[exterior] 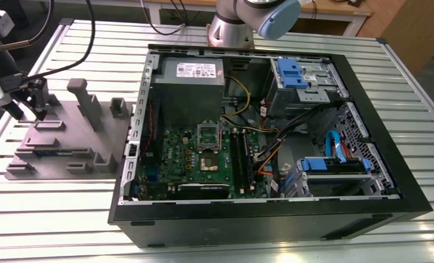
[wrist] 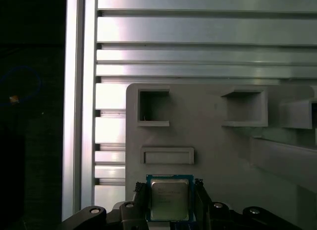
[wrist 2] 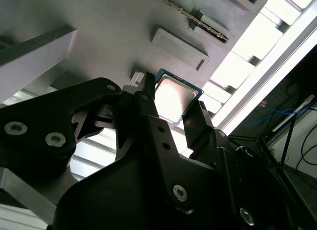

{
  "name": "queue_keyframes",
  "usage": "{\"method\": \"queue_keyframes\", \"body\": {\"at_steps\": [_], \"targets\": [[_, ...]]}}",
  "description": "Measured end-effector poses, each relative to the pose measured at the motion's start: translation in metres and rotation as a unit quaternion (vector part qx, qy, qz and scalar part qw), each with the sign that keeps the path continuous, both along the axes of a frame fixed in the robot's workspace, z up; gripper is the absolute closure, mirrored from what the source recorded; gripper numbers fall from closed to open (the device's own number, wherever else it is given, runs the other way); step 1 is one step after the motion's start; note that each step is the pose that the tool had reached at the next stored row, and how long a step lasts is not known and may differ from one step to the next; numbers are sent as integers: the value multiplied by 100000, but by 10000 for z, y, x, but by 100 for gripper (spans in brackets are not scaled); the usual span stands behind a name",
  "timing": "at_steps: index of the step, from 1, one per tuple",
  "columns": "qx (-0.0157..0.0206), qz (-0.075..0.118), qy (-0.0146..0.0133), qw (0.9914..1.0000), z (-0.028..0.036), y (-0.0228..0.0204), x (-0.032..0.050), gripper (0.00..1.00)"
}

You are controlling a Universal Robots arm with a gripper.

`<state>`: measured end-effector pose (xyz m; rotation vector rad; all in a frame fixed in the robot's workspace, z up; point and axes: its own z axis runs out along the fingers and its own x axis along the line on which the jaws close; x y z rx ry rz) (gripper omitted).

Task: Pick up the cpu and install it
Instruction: 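Pick up the cpu and move it towards the insertion slot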

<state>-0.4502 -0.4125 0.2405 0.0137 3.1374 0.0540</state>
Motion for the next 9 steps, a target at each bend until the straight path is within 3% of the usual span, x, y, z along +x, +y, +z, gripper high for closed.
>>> {"method": "queue_keyframes", "body": {"at_steps": [9], "targets": [[-1,-2,3,100000,21,3,0,53]]}}
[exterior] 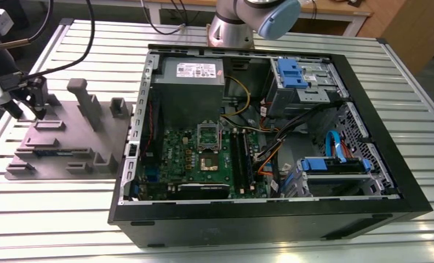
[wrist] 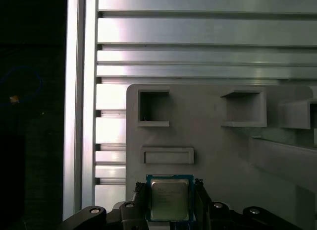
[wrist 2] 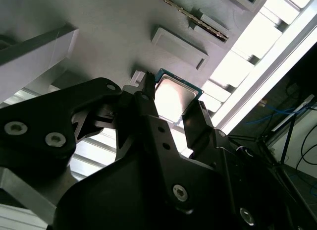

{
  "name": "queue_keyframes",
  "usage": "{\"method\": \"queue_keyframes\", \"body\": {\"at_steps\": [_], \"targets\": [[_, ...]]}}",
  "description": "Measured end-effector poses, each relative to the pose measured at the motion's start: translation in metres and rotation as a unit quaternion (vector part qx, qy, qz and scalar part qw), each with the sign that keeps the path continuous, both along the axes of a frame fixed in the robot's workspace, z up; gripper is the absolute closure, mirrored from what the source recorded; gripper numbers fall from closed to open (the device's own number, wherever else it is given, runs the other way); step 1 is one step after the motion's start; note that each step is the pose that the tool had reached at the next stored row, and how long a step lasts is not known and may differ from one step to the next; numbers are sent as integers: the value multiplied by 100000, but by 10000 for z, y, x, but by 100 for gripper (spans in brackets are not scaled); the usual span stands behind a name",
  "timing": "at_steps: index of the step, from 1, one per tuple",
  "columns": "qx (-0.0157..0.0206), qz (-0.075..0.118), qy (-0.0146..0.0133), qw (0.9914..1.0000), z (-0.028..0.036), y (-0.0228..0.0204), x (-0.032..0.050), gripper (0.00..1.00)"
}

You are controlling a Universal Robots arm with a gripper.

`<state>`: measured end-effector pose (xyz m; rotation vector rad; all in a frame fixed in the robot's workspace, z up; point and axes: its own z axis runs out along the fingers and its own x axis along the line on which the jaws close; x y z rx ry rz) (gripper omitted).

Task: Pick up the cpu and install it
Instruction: 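Pick up the cpu and move it towards the insertion slot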

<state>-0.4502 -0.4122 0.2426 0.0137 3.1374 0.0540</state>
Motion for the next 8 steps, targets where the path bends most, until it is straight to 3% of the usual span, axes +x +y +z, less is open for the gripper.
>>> {"method": "queue_keyframes", "body": {"at_steps": [8], "targets": [[-4,2,5,100000,31,3,0,53]]}}
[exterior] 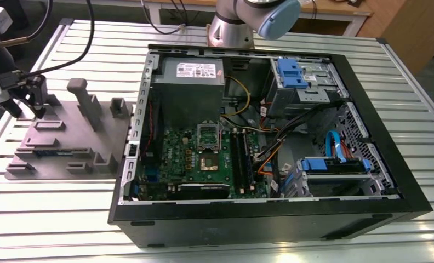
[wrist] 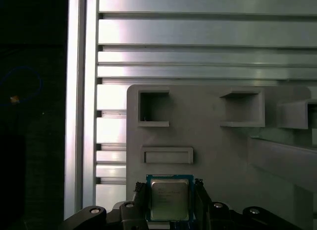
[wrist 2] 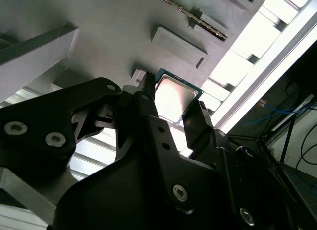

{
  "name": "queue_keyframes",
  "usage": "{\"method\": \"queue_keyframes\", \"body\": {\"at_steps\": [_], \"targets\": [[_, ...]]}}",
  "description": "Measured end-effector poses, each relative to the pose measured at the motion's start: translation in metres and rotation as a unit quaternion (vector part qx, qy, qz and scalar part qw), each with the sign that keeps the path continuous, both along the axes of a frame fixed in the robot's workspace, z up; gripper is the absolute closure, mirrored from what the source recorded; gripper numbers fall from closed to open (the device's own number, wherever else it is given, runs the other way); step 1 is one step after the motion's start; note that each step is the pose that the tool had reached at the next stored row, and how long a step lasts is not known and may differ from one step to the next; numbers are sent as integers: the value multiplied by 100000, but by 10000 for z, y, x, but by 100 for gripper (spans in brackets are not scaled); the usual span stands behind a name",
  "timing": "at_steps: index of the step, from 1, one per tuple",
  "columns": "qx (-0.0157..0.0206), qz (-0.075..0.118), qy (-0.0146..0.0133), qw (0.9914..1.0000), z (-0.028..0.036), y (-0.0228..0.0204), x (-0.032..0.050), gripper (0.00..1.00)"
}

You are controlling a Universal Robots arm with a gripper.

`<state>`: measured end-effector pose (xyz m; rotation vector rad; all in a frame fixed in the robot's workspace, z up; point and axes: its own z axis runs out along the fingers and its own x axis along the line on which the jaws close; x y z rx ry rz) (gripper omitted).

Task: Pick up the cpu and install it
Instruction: 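Pick up the cpu and move it towards the insertion slot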

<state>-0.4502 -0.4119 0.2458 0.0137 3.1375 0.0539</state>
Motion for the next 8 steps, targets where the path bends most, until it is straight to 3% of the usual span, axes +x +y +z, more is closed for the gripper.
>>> {"method": "queue_keyframes", "body": {"at_steps": [8], "targets": [[-97,-3,-10,100000,18,6,0,53]]}}
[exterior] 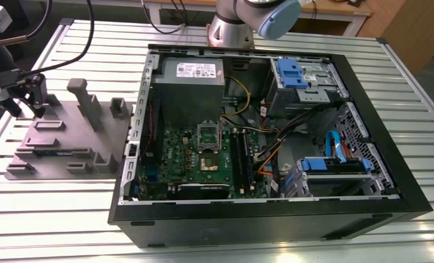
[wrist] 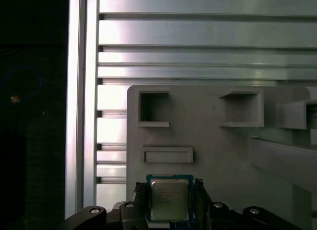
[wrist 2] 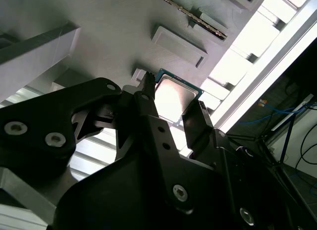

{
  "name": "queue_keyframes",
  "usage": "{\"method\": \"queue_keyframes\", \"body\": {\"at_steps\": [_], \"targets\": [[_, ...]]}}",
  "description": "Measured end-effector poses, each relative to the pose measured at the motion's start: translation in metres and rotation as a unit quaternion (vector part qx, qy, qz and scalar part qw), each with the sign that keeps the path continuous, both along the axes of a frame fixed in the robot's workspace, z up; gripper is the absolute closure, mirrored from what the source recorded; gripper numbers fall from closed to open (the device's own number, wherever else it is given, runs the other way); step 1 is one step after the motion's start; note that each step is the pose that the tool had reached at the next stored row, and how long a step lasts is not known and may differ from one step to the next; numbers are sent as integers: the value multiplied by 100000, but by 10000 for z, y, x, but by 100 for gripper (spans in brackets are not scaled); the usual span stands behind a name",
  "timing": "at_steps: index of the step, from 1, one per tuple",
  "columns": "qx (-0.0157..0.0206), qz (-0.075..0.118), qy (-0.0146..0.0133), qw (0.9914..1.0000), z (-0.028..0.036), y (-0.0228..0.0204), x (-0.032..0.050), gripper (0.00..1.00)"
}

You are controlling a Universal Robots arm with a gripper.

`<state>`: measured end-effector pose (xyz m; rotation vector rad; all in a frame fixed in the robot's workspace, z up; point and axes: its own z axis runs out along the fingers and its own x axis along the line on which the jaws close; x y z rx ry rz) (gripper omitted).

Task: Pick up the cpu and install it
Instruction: 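Pick up the cpu and move it towards the insertion slot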

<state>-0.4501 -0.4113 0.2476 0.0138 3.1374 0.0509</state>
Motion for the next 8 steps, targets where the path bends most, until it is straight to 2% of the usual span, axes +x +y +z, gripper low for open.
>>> {"method": "queue_keyframes", "body": {"at_steps": [8], "targets": [[-25,2,4,100000,22,1,0,53]]}}
